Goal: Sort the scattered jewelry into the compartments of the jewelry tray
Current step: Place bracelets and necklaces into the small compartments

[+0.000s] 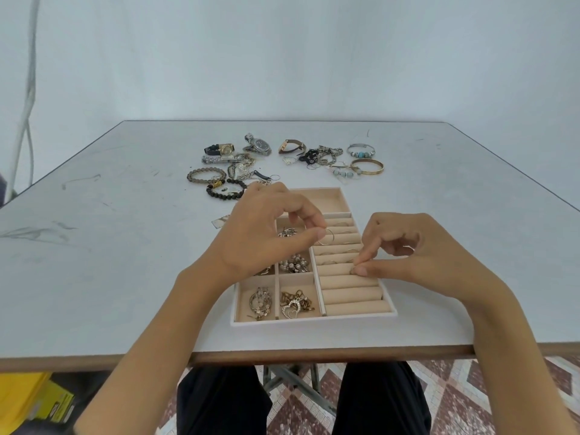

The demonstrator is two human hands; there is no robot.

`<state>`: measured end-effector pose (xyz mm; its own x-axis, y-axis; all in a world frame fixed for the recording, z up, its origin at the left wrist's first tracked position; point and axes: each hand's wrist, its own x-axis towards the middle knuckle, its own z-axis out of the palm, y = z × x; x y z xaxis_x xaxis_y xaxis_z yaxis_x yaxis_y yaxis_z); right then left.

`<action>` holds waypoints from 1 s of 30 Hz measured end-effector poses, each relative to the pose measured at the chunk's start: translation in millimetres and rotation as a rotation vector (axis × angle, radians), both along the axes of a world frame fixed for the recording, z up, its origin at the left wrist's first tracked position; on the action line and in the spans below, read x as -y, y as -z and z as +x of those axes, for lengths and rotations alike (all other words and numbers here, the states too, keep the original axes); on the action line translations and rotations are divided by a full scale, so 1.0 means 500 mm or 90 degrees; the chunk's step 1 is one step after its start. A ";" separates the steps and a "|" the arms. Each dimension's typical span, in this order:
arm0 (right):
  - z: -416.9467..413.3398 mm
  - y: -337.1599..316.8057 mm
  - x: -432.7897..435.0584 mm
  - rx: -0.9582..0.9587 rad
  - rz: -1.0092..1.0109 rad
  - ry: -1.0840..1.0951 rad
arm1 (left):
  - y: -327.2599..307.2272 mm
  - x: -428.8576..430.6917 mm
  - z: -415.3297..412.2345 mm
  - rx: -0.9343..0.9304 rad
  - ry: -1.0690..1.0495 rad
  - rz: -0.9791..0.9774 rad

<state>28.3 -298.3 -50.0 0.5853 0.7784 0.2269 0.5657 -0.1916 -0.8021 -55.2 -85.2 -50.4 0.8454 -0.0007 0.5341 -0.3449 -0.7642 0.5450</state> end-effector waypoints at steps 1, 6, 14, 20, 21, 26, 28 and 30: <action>0.002 0.001 0.000 -0.004 -0.004 -0.003 | -0.001 0.001 -0.001 -0.001 -0.001 -0.002; 0.002 -0.001 0.002 -0.020 -0.033 -0.023 | -0.001 0.001 -0.001 -0.009 0.003 -0.002; 0.002 -0.004 0.004 -0.059 -0.012 0.025 | -0.002 0.002 -0.001 -0.016 0.019 -0.012; 0.000 -0.005 0.003 -0.055 -0.019 0.038 | 0.000 0.001 0.001 -0.019 0.018 -0.001; 0.000 -0.004 0.002 -0.055 -0.022 0.038 | 0.001 0.001 0.001 -0.020 0.018 0.002; 0.001 -0.001 0.001 -0.054 -0.033 0.041 | 0.003 0.001 0.000 -0.026 0.013 0.009; 0.002 0.000 0.001 -0.055 -0.034 0.042 | 0.002 0.003 -0.002 -0.033 0.015 0.010; 0.001 0.000 0.001 -0.054 -0.035 0.037 | 0.000 0.004 -0.003 -0.036 0.023 0.016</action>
